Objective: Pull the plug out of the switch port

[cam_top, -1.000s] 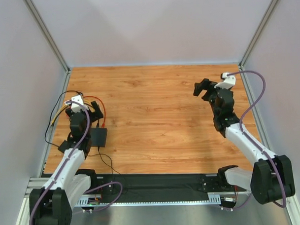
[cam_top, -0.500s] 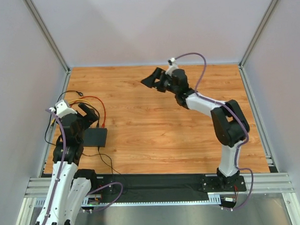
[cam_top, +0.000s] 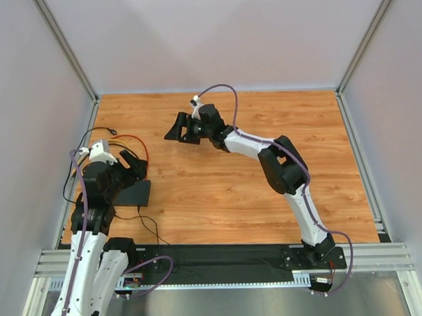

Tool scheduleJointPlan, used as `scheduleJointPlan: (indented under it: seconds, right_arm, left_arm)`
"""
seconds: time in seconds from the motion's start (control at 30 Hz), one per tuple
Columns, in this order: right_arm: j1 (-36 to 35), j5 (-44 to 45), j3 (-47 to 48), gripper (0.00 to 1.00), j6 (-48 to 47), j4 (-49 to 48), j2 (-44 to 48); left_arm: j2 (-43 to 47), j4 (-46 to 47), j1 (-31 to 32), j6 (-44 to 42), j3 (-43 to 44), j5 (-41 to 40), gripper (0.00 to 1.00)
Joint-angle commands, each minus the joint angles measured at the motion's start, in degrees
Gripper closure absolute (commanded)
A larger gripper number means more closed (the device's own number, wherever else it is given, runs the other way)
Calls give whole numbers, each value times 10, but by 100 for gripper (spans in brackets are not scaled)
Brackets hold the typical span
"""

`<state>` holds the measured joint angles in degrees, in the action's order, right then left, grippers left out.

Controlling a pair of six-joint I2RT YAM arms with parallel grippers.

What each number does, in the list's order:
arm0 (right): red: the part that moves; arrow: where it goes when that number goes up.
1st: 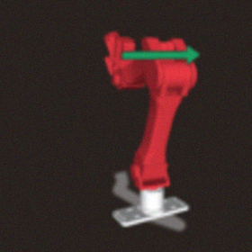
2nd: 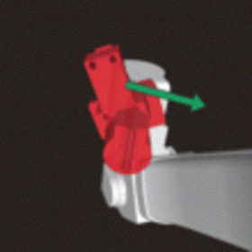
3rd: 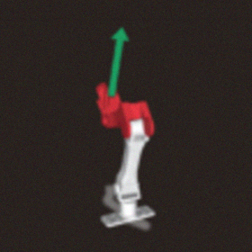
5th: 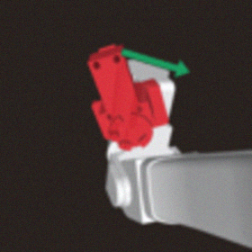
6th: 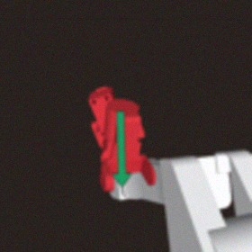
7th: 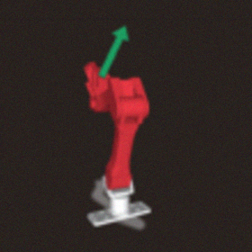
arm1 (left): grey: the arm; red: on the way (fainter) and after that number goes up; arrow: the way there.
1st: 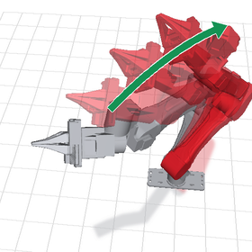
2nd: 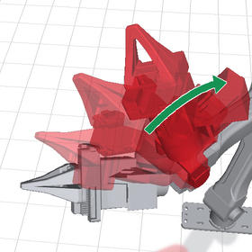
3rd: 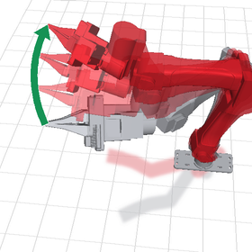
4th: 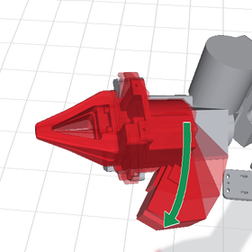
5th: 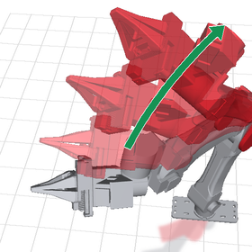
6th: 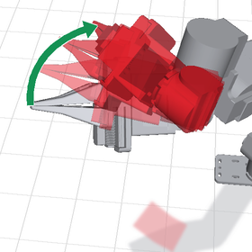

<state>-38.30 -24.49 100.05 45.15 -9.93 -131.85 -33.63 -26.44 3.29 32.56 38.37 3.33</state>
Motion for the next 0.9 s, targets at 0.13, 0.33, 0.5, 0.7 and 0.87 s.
scheduleJointPlan:
  seconds: [0.13,0.33,0.5,0.7,0.87]
  right_arm:
    - [-17,-24,19,14,4,35,-13]
    - [-59,-4,65,19,-3,82,-48]
    - [-77,-28,92,22,28,84,-84]
    - [-89,-54,87,24,61,53,-96]
    - [-91,-64,95,36,83,40,-126]
  left_arm:
    - [-2,11,-2,24,-48,39,19]
    - [4,-18,-3,48,-55,-11,19]
    - [5,-91,-2,78,-22,-99,21]
    - [0,-152,-3,110,4,-180,22]
    - [-37,-136,-2,118,9,-164,38]
